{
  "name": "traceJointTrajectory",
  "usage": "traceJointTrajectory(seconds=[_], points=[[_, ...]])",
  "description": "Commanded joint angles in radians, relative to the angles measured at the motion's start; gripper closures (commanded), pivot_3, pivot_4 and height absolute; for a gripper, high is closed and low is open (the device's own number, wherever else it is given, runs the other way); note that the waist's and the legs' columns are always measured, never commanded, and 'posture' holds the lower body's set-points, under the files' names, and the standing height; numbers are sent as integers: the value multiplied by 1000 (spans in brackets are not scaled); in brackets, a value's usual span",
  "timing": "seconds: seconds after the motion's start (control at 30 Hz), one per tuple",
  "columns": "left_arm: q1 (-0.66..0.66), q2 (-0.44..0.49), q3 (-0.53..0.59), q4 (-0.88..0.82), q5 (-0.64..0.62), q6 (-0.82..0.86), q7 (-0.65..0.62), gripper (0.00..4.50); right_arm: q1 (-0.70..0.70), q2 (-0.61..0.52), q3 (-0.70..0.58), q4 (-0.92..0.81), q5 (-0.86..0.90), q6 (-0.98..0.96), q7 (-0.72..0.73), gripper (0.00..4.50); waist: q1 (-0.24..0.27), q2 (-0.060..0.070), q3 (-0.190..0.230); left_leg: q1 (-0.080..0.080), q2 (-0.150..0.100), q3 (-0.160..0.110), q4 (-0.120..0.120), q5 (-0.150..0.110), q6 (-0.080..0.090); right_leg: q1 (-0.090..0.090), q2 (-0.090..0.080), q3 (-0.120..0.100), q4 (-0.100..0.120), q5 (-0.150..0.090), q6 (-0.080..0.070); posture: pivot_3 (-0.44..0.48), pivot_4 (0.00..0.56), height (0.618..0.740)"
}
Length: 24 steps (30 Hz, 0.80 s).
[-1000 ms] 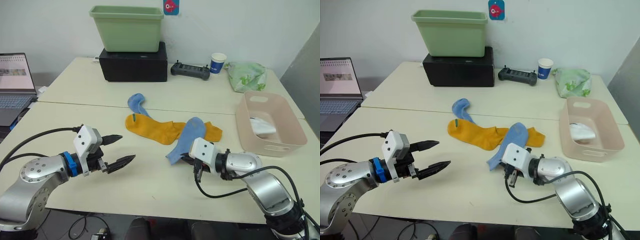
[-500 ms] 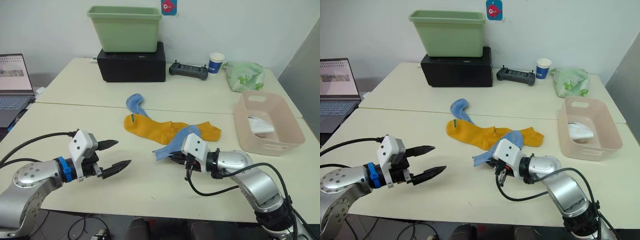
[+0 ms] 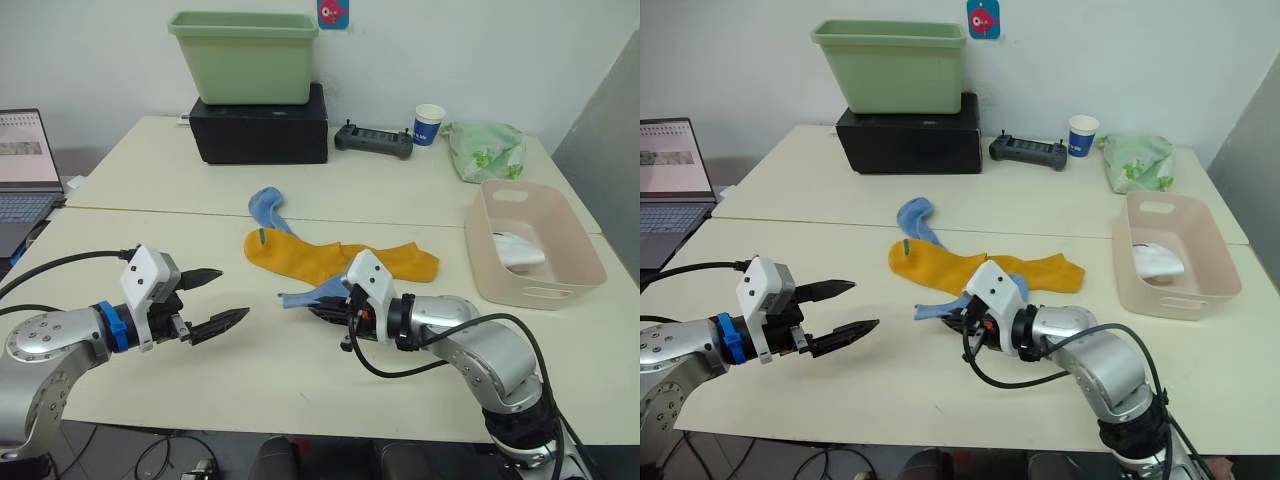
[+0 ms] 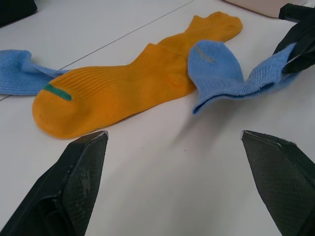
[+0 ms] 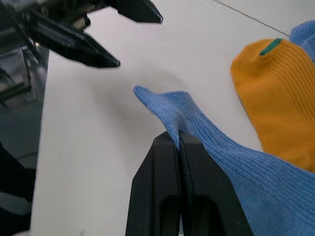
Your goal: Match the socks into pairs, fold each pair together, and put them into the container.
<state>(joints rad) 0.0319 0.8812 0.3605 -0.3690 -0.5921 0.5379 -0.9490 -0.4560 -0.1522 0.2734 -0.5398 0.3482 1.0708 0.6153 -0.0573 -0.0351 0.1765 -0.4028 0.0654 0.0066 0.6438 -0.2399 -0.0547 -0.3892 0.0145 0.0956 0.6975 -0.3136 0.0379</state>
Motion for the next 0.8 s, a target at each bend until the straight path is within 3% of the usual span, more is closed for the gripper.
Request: traceJointTrajectory(seconds=[0.03, 0.2, 0.27, 0.47, 0.63, 0.8], points=[[-41, 22, 31, 30, -8, 0, -2, 0, -82, 110, -165, -28, 122, 124, -69, 4475, 0, 0, 0, 0, 0, 0, 0, 0, 0, 0, 0, 0, 0, 0, 0, 0, 150, 719], [-92, 28, 4, 66, -1, -2, -12, 0, -180, 213, -417, -54, 238, 350, -163, 4475, 3, 0, 0, -1, 0, -1, 0, 0, 0, 0, 0, -1, 0, 1, -1, 0, 150, 719], [-115, 22, -16, 63, -4, 4, -7, 0, -193, 262, -579, -94, 251, 484, -215, 4475, 5, 0, 0, -2, 0, 0, 0, 0, 0, 0, -1, -2, -1, 2, -4, 0, 150, 719], [-127, 1, -51, 42, -16, 18, 1, 0, -41, 218, -802, -116, 283, 544, -369, 4475, 5, 0, 0, -9, -1, -2, -2, 0, 0, -6, -2, -5, -1, 2, -4, 0, 150, 719], [-150, -19, -92, 20, -26, 35, -2, 0, 84, 83, -797, -112, 252, 544, -417, 4475, 0, 0, 0, -17, -1, -1, -1, 0, 0, -15, -1, -3, 0, 3, -4, 0, 150, 719], [-165, -32, -121, -3, -43, 55, -5, 0, 121, 53, -786, -105, 216, 544, -438, 4475, -11, 0, 0, -16, -1, -1, -1, 0, 0, -15, 0, -1, 1, 3, -4, 0, 150, 719]])
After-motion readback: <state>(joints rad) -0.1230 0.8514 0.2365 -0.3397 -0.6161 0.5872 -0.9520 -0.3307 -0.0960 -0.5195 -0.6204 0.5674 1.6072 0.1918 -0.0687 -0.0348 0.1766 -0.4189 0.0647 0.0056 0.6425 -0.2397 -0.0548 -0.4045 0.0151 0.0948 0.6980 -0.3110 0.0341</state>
